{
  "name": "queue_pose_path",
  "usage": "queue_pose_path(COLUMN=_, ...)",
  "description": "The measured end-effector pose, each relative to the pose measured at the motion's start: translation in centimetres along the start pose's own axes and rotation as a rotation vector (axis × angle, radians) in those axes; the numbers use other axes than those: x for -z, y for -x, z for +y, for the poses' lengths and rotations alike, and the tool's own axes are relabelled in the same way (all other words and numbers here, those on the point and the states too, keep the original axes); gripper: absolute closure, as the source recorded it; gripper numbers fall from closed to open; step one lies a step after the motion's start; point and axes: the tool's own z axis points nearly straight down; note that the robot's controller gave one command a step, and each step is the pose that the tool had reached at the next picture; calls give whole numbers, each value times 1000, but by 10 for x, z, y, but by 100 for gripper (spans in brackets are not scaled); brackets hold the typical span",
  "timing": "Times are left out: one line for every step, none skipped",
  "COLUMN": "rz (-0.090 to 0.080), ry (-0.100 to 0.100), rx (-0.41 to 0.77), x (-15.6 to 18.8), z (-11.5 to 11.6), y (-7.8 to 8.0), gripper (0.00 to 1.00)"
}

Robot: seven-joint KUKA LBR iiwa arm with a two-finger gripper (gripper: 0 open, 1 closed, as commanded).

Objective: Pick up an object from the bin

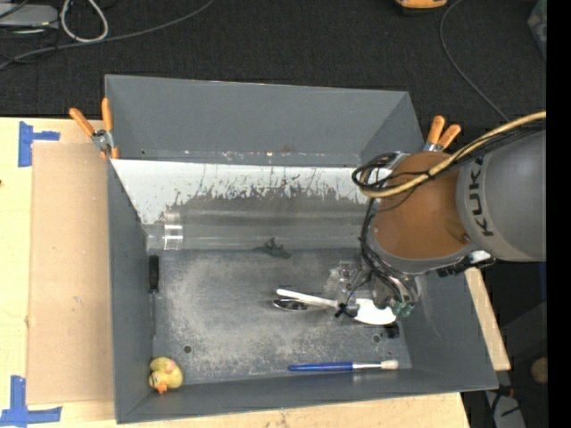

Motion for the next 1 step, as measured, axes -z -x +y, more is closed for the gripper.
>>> queue_pose_path(rz=-4, ry=0, rx=0, x=25, z=0, y=1, gripper=100)
